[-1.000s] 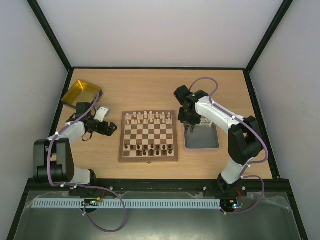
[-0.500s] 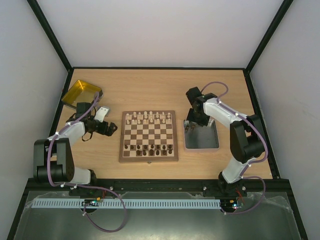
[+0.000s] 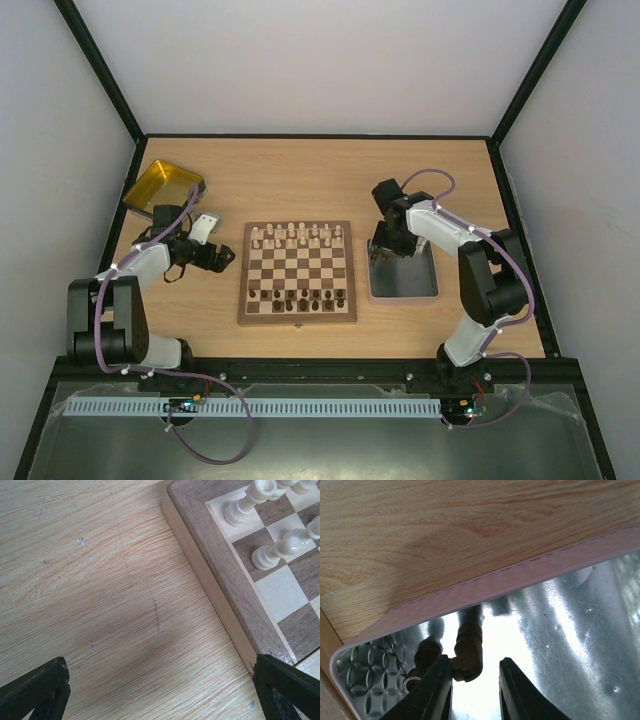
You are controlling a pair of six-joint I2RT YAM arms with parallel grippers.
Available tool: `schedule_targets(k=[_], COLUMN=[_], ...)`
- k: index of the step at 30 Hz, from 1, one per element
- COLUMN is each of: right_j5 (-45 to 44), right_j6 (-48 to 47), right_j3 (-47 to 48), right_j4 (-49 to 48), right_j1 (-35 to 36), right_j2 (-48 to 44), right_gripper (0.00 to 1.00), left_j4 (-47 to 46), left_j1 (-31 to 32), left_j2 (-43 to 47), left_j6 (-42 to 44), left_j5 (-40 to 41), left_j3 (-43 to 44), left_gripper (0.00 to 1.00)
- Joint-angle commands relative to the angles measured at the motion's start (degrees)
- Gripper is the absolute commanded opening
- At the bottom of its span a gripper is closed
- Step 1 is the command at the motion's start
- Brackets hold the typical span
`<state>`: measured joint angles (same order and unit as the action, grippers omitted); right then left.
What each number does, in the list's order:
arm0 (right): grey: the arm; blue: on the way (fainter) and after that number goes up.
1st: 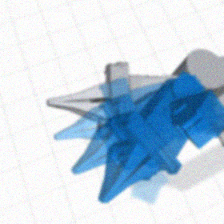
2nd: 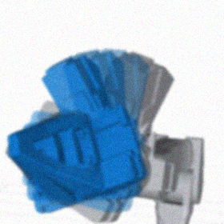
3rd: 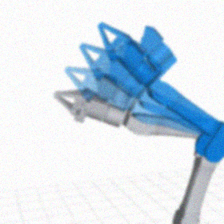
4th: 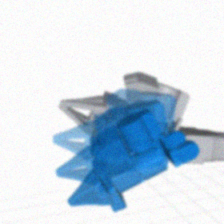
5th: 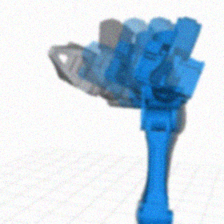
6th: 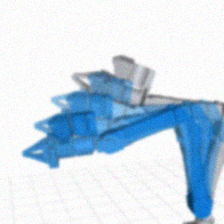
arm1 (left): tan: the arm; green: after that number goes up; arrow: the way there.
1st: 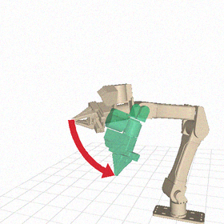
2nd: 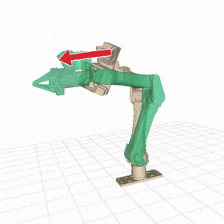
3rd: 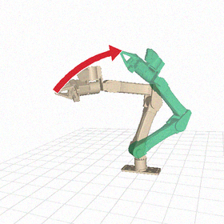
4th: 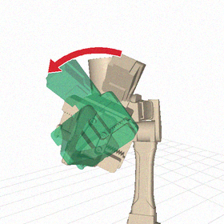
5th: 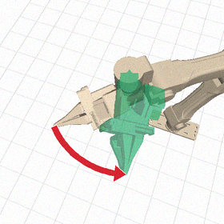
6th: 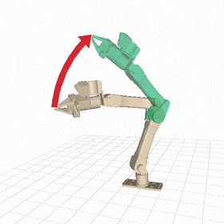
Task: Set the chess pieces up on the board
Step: Pick up the chess piece from the storage box.
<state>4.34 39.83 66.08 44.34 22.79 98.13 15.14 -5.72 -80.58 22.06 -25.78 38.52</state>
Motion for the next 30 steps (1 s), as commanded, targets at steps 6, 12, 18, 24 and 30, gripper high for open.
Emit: schedule_targets(k=[6, 12, 18, 24, 30], right_j5=[0.3, 0.6, 0.8, 0.6, 0.1], right_j6=[-0.5, -0.4, -0.4, -0.5, -0.7], right_j3=[-1.5, -1.9, -2.1, -2.2, -1.8], right_j4=[-2.3, -3.1, -3.6, -3.8, -2.9], right_j1=[0.1, 0.1, 0.1, 0.1, 0.1], right_j2=[0.1, 0.7, 1.3, 1.8, 0.8], right_gripper=[0.24, 0.23, 0.20, 0.19, 0.15], left_j4=[1.2, 1.3, 1.3, 1.4, 1.5], left_j1=[-0.3, -0.3, -0.3, -0.3, -0.3], left_j2=[-0.5, -0.8, -1.0, -1.1, -1.3], left_j6=[0.7, 0.8, 0.9, 0.9, 0.9], left_j5=[-1.2, -1.4, -1.5, -1.6, -1.7], left_j3=[1.0, 1.0, 1.0, 1.2, 1.3], left_gripper=[1.00, 0.99, 1.00, 1.00, 0.99])
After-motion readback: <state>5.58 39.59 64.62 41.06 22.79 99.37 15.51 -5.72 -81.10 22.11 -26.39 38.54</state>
